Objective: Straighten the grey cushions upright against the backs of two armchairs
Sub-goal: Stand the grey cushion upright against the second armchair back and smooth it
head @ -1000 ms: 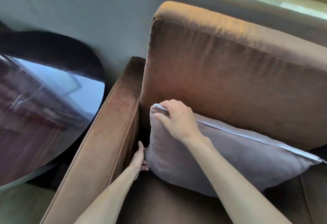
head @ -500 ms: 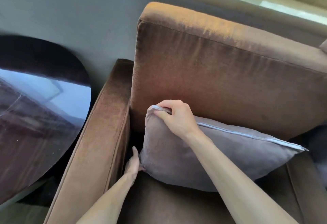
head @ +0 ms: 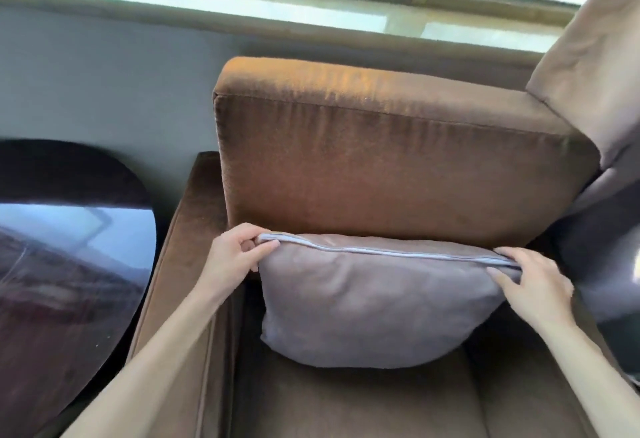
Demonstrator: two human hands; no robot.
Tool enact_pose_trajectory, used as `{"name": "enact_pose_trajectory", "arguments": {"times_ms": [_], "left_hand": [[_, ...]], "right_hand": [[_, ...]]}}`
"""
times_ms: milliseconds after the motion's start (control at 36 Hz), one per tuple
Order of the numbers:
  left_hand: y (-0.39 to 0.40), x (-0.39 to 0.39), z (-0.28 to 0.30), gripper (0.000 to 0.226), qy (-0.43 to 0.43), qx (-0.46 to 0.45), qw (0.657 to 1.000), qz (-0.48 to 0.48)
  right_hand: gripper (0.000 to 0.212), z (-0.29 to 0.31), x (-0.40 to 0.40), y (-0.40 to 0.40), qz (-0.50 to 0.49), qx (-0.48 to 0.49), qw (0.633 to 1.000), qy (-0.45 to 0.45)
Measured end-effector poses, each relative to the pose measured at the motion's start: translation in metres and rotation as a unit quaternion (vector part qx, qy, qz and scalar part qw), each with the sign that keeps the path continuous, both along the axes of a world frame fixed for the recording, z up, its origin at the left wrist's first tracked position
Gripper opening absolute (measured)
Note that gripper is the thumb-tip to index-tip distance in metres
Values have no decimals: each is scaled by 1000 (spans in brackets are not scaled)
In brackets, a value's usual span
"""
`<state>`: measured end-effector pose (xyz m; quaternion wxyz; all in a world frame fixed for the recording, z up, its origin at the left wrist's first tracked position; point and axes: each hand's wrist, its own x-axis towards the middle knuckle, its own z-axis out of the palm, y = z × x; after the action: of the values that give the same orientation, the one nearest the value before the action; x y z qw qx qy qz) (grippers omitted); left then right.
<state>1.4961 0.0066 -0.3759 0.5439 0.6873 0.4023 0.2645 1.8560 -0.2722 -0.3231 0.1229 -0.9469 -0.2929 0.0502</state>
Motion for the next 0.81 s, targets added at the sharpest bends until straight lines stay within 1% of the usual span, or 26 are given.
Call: {"name": "enact_pose_trajectory", "arguments": {"times_ms": [28,83,139,222,278,361,417,472,556,611,667,750,778,806], "left_hand": [[3,1,5,9,29,19,999,1],[8,2,12,13,66,48,997,18],[10,1,16,18,80,63,994,36],[6,2,22,21,103,65,990,74],[0,5,26,27,122,77,985,89],[-12,11,38,31,159,126,976,75],[-21,19,47,28,165,158,971,67],[-34,36,56,28,170,193,965,57],[-67,92,65,21,166,264,950,10],[-95,144,66,19,149,259,953,-53],[-123,196,62,31,152,257,945,-130],[-154,267,50,59,215,280,907,-230],[-160,286,46,65,240,285,892,-255],[-166,303,41,67,264,289,877,-280]], "right_hand": [[31,-1,10,-7,-12,-11,1000,8],[24,-1,25,-17,-12,0,1000,26],[23,2,33,-21,-16,24,999,23],[25,5,42,-18,-5,49,999,-10],[25,3,47,-16,-9,68,998,-4],[25,-9,50,-25,-35,143,988,52],[32,-23,53,-38,-68,220,966,114],[39,-47,55,-55,-107,263,943,175],[40,-97,50,-78,-149,237,919,276],[40,-134,44,-90,-169,192,905,339],[47,-166,39,-97,-175,148,893,388],[62,-204,37,-99,-135,71,893,424],[68,-214,37,-97,-116,55,889,439],[74,-224,36,-94,-103,50,883,455]]}}
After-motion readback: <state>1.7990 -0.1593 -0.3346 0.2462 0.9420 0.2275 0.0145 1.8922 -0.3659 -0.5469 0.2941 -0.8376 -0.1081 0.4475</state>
